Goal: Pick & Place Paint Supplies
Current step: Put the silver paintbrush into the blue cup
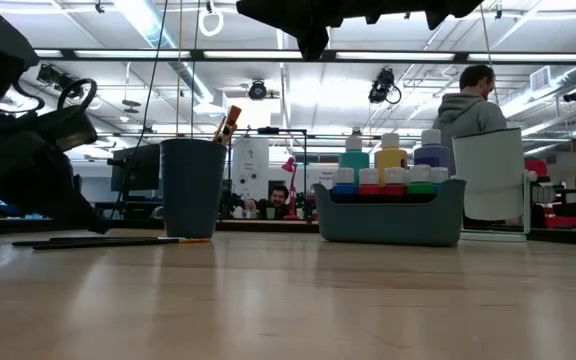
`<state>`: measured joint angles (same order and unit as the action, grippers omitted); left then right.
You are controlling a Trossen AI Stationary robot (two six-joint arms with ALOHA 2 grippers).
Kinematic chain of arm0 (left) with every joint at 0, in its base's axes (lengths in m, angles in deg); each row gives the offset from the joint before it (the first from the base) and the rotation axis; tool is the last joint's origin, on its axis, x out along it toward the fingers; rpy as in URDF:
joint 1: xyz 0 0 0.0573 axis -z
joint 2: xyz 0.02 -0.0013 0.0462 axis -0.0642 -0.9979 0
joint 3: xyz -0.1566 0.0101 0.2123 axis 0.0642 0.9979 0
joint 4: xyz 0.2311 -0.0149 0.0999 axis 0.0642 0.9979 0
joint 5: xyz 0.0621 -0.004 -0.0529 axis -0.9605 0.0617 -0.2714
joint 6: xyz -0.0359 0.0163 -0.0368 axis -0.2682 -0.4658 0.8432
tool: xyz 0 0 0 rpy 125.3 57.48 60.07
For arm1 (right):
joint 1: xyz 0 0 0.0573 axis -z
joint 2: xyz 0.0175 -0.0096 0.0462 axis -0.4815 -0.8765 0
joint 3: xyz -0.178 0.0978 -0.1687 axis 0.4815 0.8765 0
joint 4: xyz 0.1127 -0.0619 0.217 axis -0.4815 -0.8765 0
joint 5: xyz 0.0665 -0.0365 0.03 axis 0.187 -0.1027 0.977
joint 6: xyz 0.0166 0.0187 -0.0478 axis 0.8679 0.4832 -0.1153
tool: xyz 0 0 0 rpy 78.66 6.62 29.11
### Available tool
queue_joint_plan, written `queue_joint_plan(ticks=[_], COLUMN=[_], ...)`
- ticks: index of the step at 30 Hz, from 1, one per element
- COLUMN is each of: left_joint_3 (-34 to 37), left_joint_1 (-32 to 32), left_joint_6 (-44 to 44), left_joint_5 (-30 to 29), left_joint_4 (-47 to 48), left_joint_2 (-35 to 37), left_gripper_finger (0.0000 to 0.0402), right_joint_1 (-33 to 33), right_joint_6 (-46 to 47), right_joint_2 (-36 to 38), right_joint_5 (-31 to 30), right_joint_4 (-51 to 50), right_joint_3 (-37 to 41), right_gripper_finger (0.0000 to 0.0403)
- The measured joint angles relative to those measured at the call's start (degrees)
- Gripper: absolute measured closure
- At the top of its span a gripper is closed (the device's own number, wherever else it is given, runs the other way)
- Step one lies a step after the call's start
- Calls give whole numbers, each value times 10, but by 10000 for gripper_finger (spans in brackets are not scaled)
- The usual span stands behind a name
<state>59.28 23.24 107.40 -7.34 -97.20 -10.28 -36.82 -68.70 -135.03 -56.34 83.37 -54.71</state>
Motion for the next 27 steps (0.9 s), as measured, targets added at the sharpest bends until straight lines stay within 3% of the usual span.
queue_joint_plan(ticks=[10, 16, 27], left_joint_3=[-2, -1, -1], left_joint_1=[0, 0, -1], left_joint_6=[48, 52, 61], left_joint_5=[-17, -15, -13], left_joint_4=[-21, -32, -34], left_joint_2=[-79, -85, -86], left_gripper_finger=[267, 273, 374], right_joint_1=[0, 0, 0], right_joint_6=[0, 0, -1], right_joint_2=[0, 0, 0], right_joint_5=[0, 0, 0], right_joint_4=[0, 0, 0], right_joint_3=[0, 0, 0], right_gripper_finger=[242, 242, 242])
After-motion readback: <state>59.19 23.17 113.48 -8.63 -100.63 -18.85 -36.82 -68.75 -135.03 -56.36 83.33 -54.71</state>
